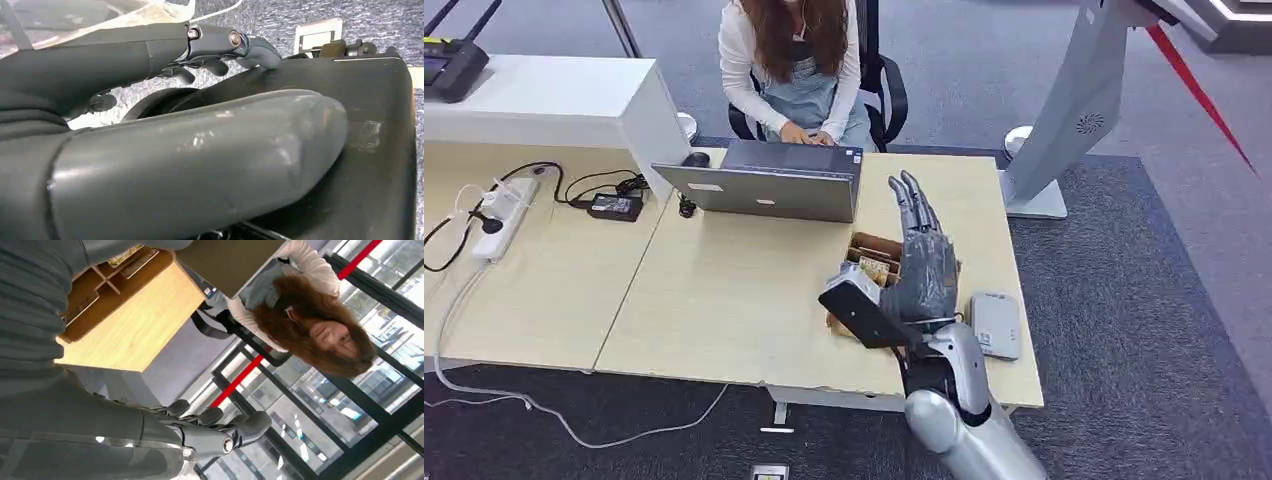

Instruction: Pass the card to the sensor for recognition and then transmit it.

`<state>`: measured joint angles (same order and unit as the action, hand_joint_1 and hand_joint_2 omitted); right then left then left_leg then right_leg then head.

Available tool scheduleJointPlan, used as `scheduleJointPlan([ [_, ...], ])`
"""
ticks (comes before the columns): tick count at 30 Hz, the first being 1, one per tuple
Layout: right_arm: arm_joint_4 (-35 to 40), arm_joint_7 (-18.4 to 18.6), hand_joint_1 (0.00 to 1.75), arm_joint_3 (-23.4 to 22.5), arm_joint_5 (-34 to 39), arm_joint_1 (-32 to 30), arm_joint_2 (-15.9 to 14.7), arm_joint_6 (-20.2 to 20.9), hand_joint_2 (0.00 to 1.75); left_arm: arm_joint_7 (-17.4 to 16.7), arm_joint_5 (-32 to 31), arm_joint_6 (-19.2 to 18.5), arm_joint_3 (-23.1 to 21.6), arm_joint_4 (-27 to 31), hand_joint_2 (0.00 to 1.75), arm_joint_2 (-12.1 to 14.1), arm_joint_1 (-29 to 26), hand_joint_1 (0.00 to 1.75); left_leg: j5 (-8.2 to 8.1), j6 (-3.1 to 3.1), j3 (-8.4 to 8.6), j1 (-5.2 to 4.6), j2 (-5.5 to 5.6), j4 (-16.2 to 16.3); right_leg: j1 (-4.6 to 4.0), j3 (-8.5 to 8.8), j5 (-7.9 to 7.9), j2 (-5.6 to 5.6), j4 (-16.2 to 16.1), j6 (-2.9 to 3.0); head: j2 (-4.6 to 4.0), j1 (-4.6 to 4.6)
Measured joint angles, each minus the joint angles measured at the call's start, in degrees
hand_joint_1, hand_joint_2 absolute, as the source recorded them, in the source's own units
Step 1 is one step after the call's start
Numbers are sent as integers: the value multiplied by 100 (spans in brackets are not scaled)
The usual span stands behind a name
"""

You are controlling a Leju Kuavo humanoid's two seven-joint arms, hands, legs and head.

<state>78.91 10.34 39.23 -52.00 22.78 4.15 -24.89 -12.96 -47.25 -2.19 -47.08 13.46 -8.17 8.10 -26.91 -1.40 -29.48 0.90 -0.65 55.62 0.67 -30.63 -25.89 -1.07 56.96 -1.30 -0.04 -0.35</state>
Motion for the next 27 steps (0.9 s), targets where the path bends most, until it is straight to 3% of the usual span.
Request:
scheduleJointPlan([
  [9,587,103,0,31,-177,-234,-183,419,175,42,28,48,7,0,0,20,-12,0,0,0,-1,0,0,0,0,0,0,0,0,0,0,0],
  [13,620,103,21,57,-177,-263,-214,487,175,50,6,33,9,2,0,22,-10,0,0,0,-2,0,0,-1,0,1,0,0,0,0,0,0],
  [16,592,105,17,74,-153,-261,-212,712,175,52,0,33,9,2,0,22,-7,0,0,0,-4,0,2,-1,0,1,0,0,0,0,0,0],
  [21,301,142,21,203,-153,-213,-168,725,175,57,33,33,15,2,0,22,0,0,0,0,-5,0,2,-1,0,1,0,-1,0,0,0,0],
  [24,144,161,5,236,-157,-119,-155,714,175,66,33,33,44,2,0,24,0,0,0,0,-4,0,2,-1,0,1,0,-1,0,0,0,0],
  [27,8,249,3,256,-221,-58,-131,761,175,70,28,39,55,2,0,24,2,0,0,0,-5,0,3,-1,0,1,0,-1,0,0,0,0],
])
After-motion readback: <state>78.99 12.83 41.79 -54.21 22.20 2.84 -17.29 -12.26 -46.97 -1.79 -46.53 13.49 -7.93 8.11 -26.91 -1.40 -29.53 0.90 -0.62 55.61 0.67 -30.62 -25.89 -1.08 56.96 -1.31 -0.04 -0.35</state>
